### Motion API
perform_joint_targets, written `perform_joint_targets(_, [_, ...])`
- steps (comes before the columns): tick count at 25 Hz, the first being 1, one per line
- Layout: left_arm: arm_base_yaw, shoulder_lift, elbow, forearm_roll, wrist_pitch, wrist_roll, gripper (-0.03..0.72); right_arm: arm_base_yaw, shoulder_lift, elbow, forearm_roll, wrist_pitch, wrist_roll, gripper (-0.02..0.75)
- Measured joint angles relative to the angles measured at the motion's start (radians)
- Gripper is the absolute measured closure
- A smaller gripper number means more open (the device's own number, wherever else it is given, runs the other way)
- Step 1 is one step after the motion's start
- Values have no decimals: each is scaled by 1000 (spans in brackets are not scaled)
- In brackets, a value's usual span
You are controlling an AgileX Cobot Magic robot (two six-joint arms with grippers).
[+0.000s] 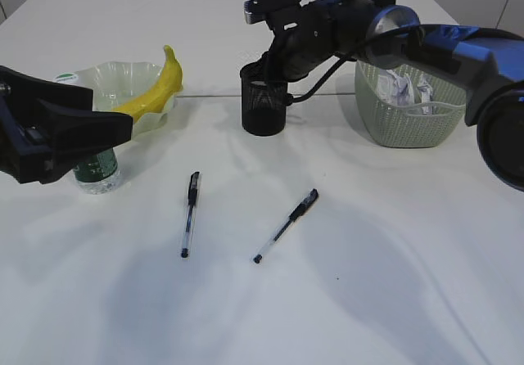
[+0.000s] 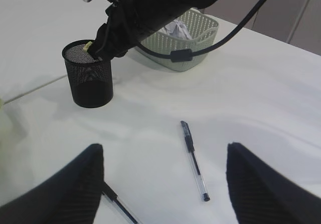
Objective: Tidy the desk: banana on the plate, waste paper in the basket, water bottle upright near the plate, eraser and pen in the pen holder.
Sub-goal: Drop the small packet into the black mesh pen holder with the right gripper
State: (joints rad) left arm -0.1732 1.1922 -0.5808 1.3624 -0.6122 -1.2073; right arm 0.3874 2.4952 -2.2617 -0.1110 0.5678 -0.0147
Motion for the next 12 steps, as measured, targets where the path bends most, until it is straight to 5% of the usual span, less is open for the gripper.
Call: perform_joint_targets(12, [0, 0, 0, 0, 0, 0, 148, 0, 0, -1, 17, 6, -1, 490])
